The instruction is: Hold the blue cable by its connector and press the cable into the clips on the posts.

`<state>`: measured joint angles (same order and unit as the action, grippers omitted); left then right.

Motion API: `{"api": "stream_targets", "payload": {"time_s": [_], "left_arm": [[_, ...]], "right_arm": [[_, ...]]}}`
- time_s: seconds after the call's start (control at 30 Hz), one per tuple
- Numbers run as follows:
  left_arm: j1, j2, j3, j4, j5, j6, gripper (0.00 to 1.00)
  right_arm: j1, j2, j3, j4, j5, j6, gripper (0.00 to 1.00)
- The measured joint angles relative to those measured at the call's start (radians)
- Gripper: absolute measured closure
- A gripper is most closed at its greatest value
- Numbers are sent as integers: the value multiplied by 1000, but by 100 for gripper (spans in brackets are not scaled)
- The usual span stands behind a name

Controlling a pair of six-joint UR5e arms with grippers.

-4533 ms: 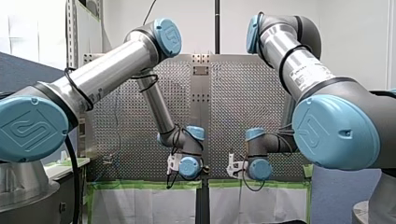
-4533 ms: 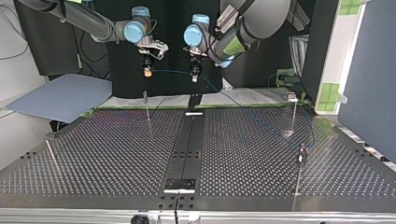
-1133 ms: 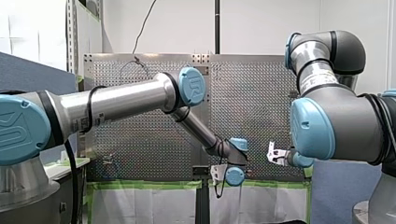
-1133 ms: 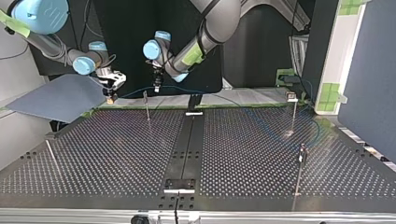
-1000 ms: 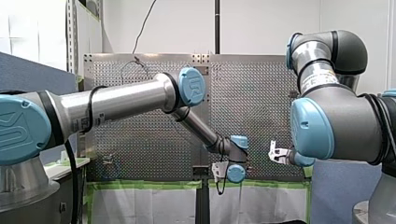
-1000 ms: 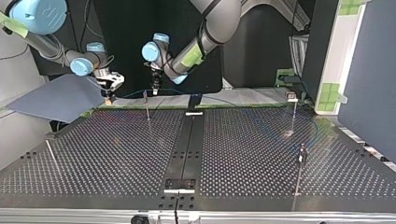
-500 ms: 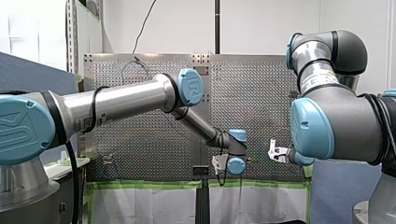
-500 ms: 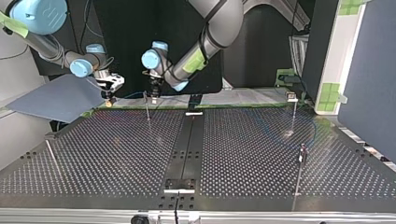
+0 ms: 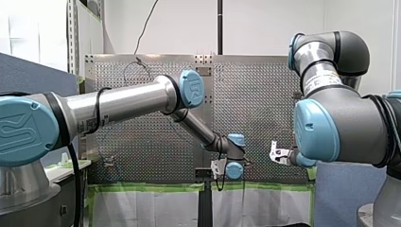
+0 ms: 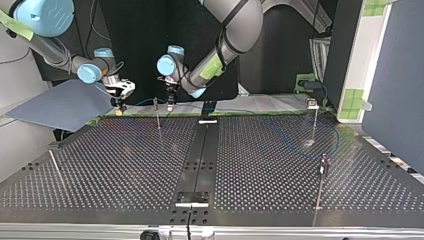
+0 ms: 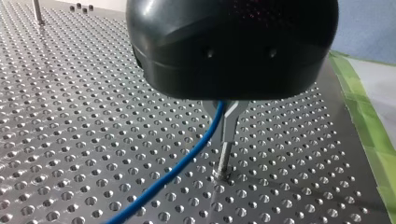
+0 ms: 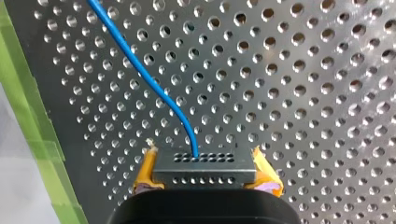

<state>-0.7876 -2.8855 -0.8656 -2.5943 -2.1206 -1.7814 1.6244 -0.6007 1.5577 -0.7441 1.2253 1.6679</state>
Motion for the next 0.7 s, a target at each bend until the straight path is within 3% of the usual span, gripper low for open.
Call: {"api": "stream_targets", "payload": {"time_s": [0.3, 0.7], "left_arm": [[3, -20, 4, 0, 8, -10, 100], [20, -26, 24, 3, 22, -26, 100]], "right_arm": [[13, 1, -11, -11, -8, 4, 100], [14, 4, -17, -24, -1, 8, 100]]}}
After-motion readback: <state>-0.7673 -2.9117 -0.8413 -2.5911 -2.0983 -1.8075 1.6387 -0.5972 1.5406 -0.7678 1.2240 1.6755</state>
